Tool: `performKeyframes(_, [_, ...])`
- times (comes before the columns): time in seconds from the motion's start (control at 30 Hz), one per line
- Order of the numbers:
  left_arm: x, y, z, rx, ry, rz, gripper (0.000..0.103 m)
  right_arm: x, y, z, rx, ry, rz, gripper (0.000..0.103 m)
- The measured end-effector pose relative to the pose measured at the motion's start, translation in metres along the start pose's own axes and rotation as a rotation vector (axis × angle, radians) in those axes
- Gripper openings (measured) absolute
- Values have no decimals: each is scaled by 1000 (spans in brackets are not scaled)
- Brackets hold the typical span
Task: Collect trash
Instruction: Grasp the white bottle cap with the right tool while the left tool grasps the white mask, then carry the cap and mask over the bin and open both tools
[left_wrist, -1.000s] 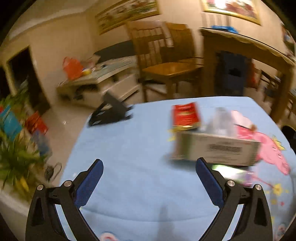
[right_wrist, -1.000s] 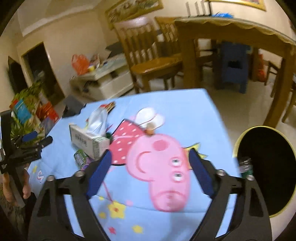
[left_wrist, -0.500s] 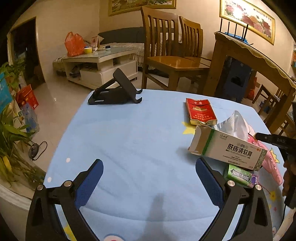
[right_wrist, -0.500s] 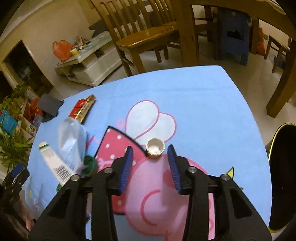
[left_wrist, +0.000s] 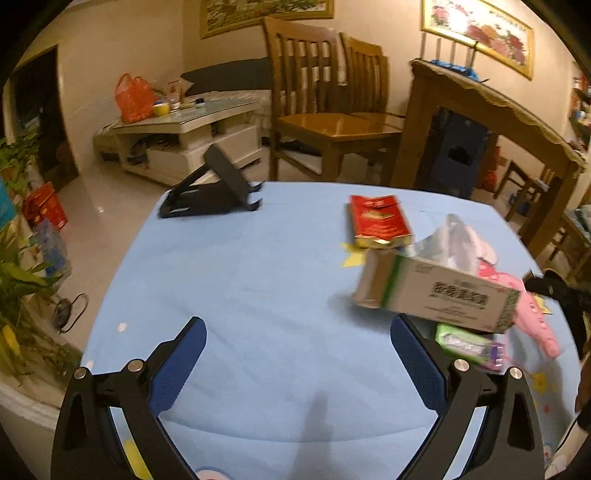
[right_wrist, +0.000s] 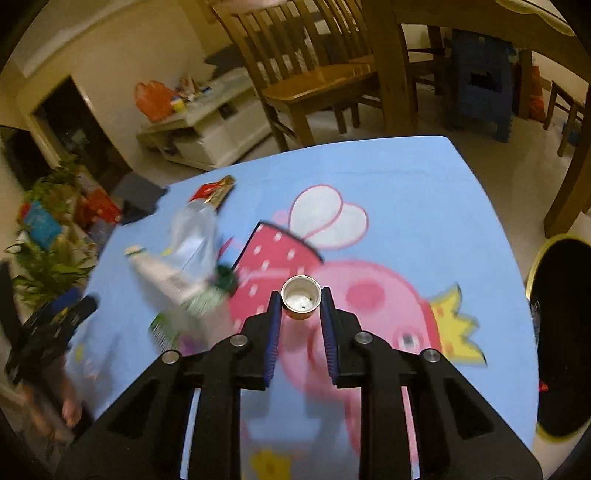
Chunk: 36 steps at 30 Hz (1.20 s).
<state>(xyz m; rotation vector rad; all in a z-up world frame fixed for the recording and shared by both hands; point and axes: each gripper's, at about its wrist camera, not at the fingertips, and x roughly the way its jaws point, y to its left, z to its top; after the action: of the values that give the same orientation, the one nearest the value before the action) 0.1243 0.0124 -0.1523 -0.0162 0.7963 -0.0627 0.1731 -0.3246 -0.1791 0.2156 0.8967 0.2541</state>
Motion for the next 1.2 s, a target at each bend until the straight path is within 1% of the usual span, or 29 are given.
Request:
performKeyframes(0.07, [-1, -10, 5, 28, -14, -28, 96, -20, -8, -16, 17, -20, 14, 21])
performKeyframes(0.17, [5, -38, 25, 99, -2, -106, 96, -45, -29, -35, 90, -60, 54, 21])
performKeyframes(0.27, [13, -64, 46, 160, -7, -141, 96, -57, -48, -47, 154, -95, 77, 21])
performKeyframes(0.33, [27, -85, 64, 207, 16, -165, 96, -60, -58, -49, 186, -105, 98, 21])
performKeyframes(0.43, [50, -114, 85, 272, 49, -164, 96, -66, -59, -50, 190, -119, 110, 21])
performKeyframes(0.47, [60, -123, 89, 291, 75, -177, 96, -69, -60, -50, 189, -124, 116, 21])
performKeyframes(0.6, [88, -143, 89, 328, 146, -159, 96, -75, -59, -49, 178, -141, 125, 21])
performKeyframes(0.67, [94, -148, 84, 343, 159, -134, 84, -79, -59, -48, 176, -152, 132, 21])
performKeyframes(0.7, [97, -151, 79, 360, 177, -124, 58, -83, -60, -47, 176, -162, 139, 21])
performKeyframes(0.73, [100, -153, 75, 366, 196, -123, 14, -85, -61, -48, 178, -168, 141, 21])
performKeyframes(0.77, [101, -153, 72, 364, 216, -126, 5, -88, -62, -47, 184, -176, 147, 22])
performKeyframes(0.8, [100, -152, 69, 356, 217, -128, 6, -90, -63, -47, 187, -181, 150, 22])
performKeyframes(0.87, [88, -147, 65, 331, 181, -128, 5, -95, -65, -47, 194, -196, 151, 22])
performKeyframes(0.93, [75, -138, 66, 274, 158, -158, 5, -100, -66, -46, 198, -210, 155, 22])
performKeyframes(1.0, [57, -126, 67, 206, 126, -204, 5, -106, -65, -46, 193, -228, 148, 22])
performKeyframes(1.07, [39, -119, 68, 157, 92, -225, 5, -110, -64, -46, 188, -240, 144, 22])
performKeyframes(1.1, [26, -114, 69, 134, 55, -247, 5, -112, -64, -46, 185, -247, 140, 22])
performKeyframes(1.2, [4, -113, 74, 128, -10, -250, 5, -116, -66, -48, 191, -253, 141, 22])
